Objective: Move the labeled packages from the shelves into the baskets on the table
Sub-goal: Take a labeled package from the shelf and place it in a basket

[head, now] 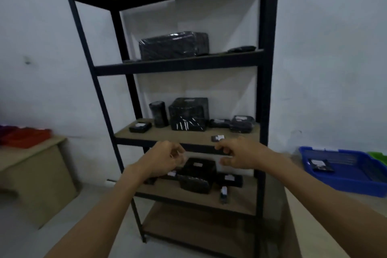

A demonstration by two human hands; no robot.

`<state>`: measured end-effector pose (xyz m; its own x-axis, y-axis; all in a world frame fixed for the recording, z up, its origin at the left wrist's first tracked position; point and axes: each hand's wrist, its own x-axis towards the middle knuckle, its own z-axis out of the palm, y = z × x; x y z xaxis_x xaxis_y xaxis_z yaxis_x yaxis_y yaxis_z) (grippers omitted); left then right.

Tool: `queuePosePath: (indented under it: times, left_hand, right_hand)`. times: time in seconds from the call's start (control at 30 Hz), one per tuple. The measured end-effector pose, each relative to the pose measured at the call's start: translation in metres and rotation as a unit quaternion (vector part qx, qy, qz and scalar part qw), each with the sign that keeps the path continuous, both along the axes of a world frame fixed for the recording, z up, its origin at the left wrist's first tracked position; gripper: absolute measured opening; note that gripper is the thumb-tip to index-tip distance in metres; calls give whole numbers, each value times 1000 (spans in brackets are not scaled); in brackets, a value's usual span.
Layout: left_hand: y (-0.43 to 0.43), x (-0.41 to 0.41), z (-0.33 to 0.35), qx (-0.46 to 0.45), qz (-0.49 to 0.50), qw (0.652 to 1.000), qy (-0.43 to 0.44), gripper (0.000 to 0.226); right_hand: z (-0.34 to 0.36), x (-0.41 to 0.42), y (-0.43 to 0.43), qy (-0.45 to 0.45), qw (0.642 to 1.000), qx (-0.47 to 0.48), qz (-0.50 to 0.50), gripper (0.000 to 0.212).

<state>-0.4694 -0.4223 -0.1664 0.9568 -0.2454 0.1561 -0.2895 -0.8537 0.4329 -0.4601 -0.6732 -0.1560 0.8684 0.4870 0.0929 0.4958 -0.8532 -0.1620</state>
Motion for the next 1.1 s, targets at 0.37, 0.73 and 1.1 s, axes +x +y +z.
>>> queuePosePath:
  times: [0.37, 0.73, 1.1]
  left_hand:
    - [169, 82, 77, 29, 63, 995, -73, 25]
    - [316, 213, 112, 31, 39, 991, -121, 31]
    - [401, 368, 159, 24, -35, 965, -258, 42]
  right_hand:
    - [70, 110, 152, -94, 994, -18, 48, 41]
    - [117, 222, 304, -123, 992, 9, 18, 42]
    - [171, 329, 413, -210, 977, 26, -38, 44]
